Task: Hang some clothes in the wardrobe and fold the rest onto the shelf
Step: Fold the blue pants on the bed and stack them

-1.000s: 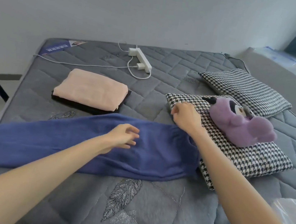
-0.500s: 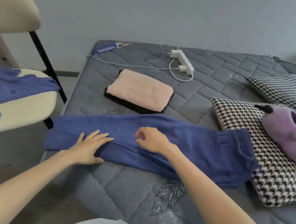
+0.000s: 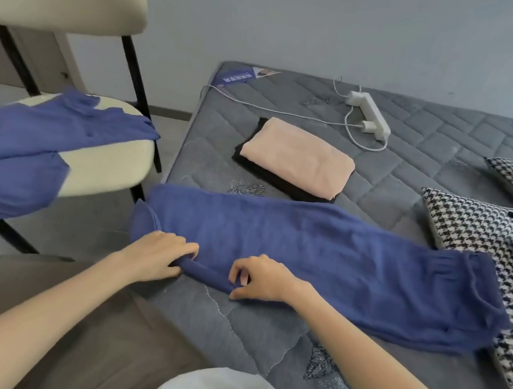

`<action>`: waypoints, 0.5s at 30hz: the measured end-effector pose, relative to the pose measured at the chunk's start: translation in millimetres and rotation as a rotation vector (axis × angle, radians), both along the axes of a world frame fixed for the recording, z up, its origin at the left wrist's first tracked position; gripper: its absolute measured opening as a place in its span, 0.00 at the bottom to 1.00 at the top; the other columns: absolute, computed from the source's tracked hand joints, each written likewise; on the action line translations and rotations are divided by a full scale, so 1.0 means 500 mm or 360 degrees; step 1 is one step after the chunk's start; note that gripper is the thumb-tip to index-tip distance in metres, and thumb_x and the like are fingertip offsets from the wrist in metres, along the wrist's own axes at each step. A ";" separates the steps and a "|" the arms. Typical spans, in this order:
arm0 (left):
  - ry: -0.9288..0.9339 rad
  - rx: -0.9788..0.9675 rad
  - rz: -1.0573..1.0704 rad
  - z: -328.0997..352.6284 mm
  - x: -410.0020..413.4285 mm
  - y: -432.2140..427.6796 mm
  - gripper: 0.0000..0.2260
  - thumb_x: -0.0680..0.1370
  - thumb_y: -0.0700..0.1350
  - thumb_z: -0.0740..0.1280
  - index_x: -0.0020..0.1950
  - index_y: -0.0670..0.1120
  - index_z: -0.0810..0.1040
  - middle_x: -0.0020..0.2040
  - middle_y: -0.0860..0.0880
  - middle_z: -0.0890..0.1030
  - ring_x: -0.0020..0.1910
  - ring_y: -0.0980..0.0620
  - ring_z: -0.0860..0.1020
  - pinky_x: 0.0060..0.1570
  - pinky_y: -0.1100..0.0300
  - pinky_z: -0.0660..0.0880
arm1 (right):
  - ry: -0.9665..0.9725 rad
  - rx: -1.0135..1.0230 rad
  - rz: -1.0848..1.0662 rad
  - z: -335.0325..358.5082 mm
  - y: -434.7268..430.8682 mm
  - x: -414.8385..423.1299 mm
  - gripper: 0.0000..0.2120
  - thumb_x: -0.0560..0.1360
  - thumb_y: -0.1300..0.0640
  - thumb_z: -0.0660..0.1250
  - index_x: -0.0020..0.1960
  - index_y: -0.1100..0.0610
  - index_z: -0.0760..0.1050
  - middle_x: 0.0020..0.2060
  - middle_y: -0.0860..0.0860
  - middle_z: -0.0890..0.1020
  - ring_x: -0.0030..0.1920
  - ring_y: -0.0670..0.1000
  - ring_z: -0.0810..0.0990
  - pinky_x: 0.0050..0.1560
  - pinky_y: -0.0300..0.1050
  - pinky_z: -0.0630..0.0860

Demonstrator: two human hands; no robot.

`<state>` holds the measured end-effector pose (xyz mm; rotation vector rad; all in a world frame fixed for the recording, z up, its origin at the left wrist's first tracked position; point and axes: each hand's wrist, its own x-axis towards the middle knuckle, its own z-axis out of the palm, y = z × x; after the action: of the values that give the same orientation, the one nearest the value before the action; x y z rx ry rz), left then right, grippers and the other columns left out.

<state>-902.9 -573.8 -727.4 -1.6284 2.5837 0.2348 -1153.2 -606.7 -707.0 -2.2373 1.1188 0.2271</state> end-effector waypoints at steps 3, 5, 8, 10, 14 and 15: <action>-0.0144 -0.0028 0.0070 0.007 0.025 0.015 0.08 0.75 0.52 0.62 0.51 0.52 0.69 0.44 0.54 0.73 0.46 0.51 0.73 0.40 0.59 0.65 | -0.0042 0.0046 0.0005 0.007 0.007 0.016 0.08 0.72 0.43 0.70 0.46 0.47 0.80 0.38 0.41 0.80 0.44 0.45 0.77 0.46 0.44 0.75; -0.0211 0.0012 0.0141 0.013 0.042 0.021 0.08 0.74 0.54 0.62 0.46 0.52 0.67 0.41 0.55 0.71 0.43 0.52 0.72 0.33 0.62 0.59 | -0.0062 0.0061 0.0004 0.008 0.006 0.028 0.09 0.74 0.44 0.68 0.45 0.48 0.82 0.41 0.42 0.82 0.45 0.45 0.79 0.48 0.45 0.77; -0.0190 0.0167 0.0336 0.017 0.074 0.032 0.11 0.70 0.55 0.64 0.43 0.52 0.65 0.41 0.55 0.71 0.39 0.52 0.71 0.31 0.62 0.58 | -0.0070 0.0031 0.0027 0.003 0.003 0.049 0.07 0.76 0.49 0.66 0.47 0.49 0.82 0.42 0.42 0.83 0.44 0.45 0.80 0.51 0.48 0.78; -0.0111 0.0341 0.0485 0.020 0.099 0.044 0.11 0.69 0.53 0.66 0.44 0.52 0.65 0.43 0.55 0.72 0.41 0.51 0.72 0.33 0.60 0.61 | -0.0078 0.0037 0.0048 0.000 0.001 0.067 0.07 0.77 0.53 0.63 0.48 0.48 0.81 0.38 0.42 0.82 0.38 0.43 0.80 0.51 0.48 0.79; 0.0099 0.0696 0.0752 0.010 0.147 0.059 0.06 0.71 0.47 0.66 0.43 0.53 0.69 0.46 0.55 0.75 0.44 0.52 0.73 0.37 0.59 0.66 | -0.0044 0.0161 0.0122 -0.008 -0.005 0.109 0.08 0.77 0.55 0.61 0.48 0.49 0.79 0.36 0.44 0.84 0.30 0.44 0.82 0.51 0.47 0.79; 0.0197 0.0723 0.0855 0.004 0.157 0.060 0.04 0.72 0.45 0.65 0.42 0.54 0.71 0.47 0.55 0.76 0.45 0.52 0.73 0.40 0.58 0.69 | -0.0030 0.0192 0.0143 -0.008 -0.006 0.120 0.08 0.77 0.54 0.61 0.47 0.49 0.79 0.35 0.44 0.85 0.29 0.44 0.82 0.51 0.47 0.79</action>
<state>-824.3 -543.7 -725.5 -2.1067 1.8963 0.9006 -1093.1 -609.5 -710.9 -2.1802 0.9696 0.3022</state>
